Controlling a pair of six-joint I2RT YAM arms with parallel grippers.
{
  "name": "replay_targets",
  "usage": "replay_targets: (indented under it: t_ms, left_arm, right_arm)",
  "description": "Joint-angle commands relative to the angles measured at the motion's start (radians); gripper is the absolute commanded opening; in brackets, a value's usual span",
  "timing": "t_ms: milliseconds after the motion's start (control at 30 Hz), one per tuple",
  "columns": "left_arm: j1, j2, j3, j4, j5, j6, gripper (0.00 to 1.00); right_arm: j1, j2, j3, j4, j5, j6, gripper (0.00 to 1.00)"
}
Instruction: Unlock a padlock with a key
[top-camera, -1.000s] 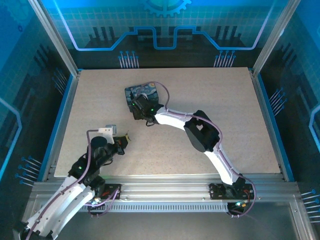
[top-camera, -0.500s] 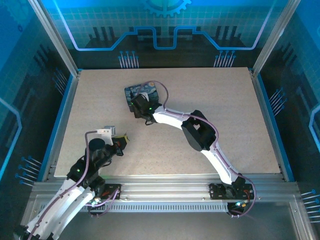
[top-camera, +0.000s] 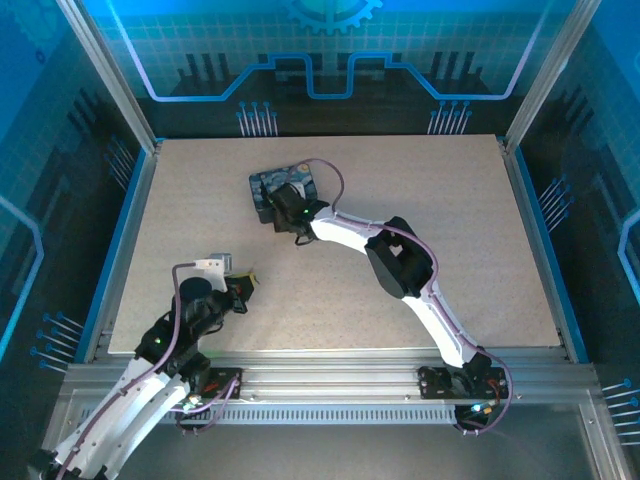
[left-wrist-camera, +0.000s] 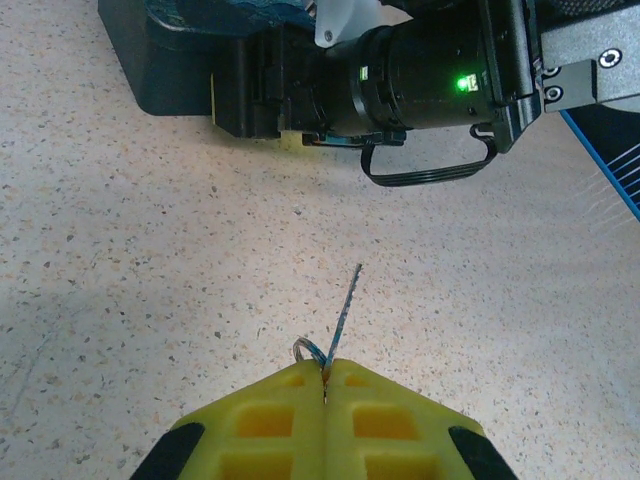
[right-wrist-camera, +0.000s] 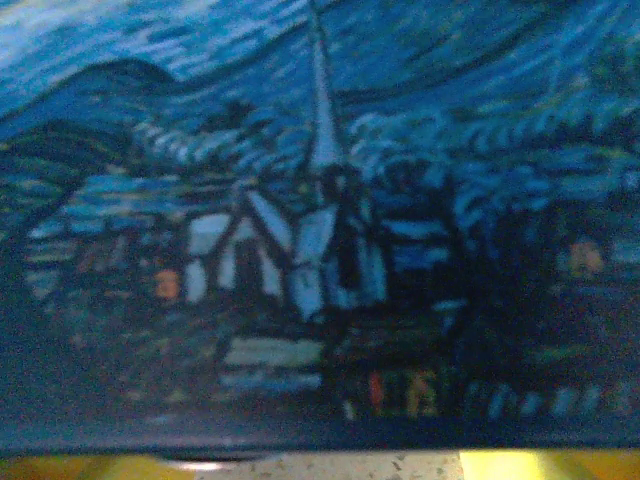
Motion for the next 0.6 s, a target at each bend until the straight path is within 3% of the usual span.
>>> replay_targets:
  t_ms: [0, 100, 300, 567]
  left_arm:
    - [0.006, -0.011, -0.028, 0.014, 0.007, 0.029, 0.00]
    - [0.008, -0.011, -0.031, 0.017, 0.010, 0.030, 0.00]
    - [0.008, -0.011, -0.040, 0.020, 0.013, 0.034, 0.00]
    - [0.008, -0.012, -0.044, 0.020, 0.015, 0.038, 0.00]
  right_arm:
    - [-0.009, 0.038, 0.070, -0.028, -0.029, -0.003, 0.63]
    - [-0.006, 0.045, 0.083, -0.034, -0.033, -0.008, 0.56]
    - [-0.005, 0.042, 0.082, -0.043, -0.014, 0.002, 0.32]
    - [-0.004, 0.030, 0.058, -0.058, 0.018, 0.020, 0.18]
